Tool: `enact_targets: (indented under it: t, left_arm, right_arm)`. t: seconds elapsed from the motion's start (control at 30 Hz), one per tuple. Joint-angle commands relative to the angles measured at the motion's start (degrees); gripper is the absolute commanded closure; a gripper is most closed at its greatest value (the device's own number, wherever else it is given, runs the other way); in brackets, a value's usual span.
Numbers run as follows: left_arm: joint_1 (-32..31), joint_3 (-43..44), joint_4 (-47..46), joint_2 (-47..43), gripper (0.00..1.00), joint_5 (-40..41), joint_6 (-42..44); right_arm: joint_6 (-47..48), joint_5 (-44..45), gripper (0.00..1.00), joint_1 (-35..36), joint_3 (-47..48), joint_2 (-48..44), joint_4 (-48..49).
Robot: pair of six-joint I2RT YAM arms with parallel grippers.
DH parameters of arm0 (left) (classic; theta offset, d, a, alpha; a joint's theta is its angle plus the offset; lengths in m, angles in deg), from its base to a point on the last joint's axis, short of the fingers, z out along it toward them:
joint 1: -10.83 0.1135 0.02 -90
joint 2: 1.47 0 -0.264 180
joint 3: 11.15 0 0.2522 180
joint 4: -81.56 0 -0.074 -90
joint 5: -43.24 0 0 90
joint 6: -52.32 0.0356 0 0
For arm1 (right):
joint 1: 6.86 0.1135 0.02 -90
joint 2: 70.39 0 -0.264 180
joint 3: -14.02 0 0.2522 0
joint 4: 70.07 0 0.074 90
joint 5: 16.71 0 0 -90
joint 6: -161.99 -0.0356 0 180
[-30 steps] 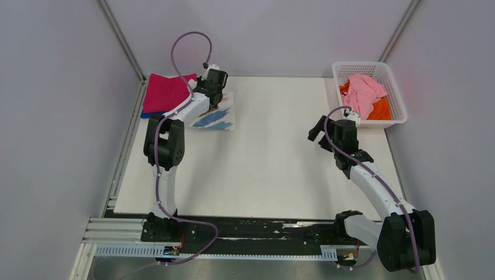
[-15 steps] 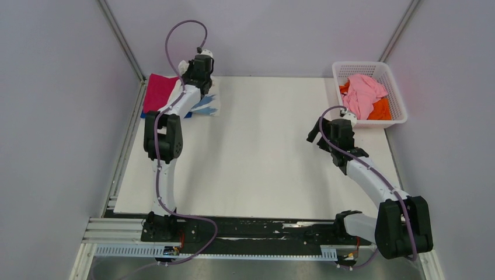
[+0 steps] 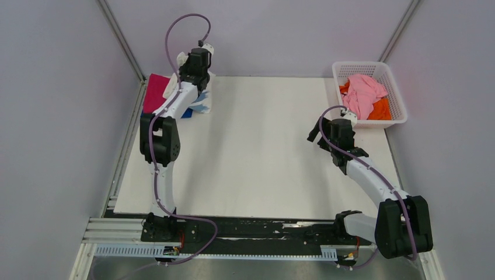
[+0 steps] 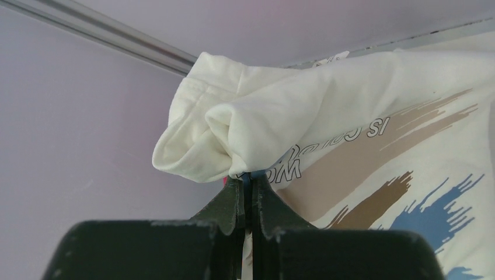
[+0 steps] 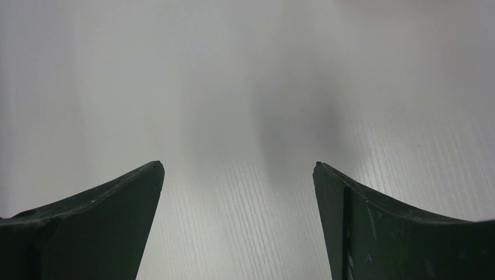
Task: Fold and stack the t-shirts
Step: Put the neatly folded tshirt into the corner of the board with the left arm
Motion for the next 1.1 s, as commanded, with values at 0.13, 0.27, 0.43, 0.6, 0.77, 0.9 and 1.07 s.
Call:
enact_targets:
  t: [0.13,0.27,0.43,0.6,0.77,0.9,1.07]
  left_arm:
    - [0.2,3.9,2.2,-10.6,1.0,-2.2,0.0]
    - [0.2,3.4,2.3,-12.5,1.0,-2.7,-0.4]
    - [0.2,4.1,3.3,-14.0,1.0,-3.2,-0.2]
    - [0.5,3.5,3.4,-13.9,1.0,-4.1,-0.2]
    - [2.1,3.7,3.4,-11.3,1.0,-4.1,-0.4]
    - [4.2,3.7,3.5,-9.0,1.0,-7.7,-0.2]
    - [7.7,7.0,6.3,-3.5,1.0,-12.2,-1.0]
  right_arm:
    - [-0.1,0.8,0.0,-0.2,1.4,-0.7,1.2]
    - [-0.3,0.4,0.0,-0.2,1.7,-0.4,1.2]
    - [-0.5,0.6,0.0,-0.3,1.8,-0.2,1.2]
    - [-0.6,0.4,0.0,-0.2,2.0,0.7,1.1]
    - [-0.5,1.2,0.0,-0.2,2.2,1.1,0.7]
    - [0.0,1.9,0.0,-0.2,3.1,1.4,-0.7]
    - [0.9,4.7,0.0,-0.2,3.8,2.7,-1.9]
